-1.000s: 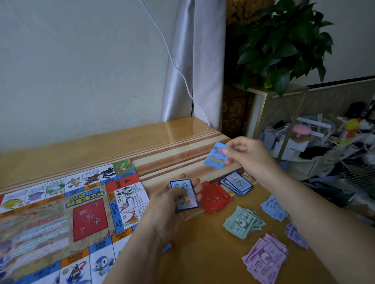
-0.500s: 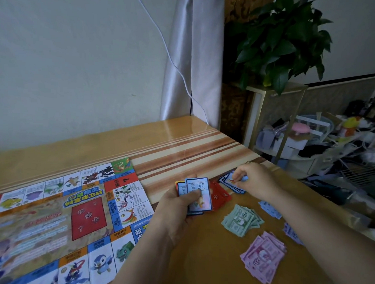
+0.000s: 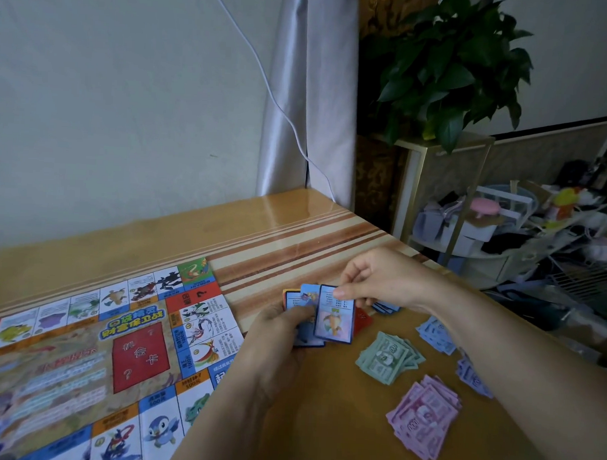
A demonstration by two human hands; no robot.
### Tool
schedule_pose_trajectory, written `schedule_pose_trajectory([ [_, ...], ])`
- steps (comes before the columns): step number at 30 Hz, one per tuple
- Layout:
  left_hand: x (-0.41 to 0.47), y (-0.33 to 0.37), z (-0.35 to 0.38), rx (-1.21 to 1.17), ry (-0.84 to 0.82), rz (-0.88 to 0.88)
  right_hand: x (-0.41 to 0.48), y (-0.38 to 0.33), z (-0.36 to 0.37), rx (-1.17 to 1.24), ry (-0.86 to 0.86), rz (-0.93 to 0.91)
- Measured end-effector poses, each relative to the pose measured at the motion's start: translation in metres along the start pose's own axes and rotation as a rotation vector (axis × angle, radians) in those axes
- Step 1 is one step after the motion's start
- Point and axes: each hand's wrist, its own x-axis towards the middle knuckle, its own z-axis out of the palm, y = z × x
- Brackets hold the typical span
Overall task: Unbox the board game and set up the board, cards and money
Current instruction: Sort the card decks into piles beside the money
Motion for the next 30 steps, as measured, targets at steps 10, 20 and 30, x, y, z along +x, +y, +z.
schedule_pose_trajectory([
  [10, 0.006, 0.002, -0.013, 0.019, 0.075, 0.042, -0.007, -0.009, -0.020, 0.188, 0.071, -0.063],
  [20, 0.000, 0.004, -0.005, 0.030, 0.086, 0.056, 0.000, -0.017, 0.004, -0.027, -0.052, -0.046],
  [30, 0.000, 0.007, -0.008, -0.094, 0.100, 0.005, 0.000, -0.017, -0.007, 0.124, -0.079, 0.025],
])
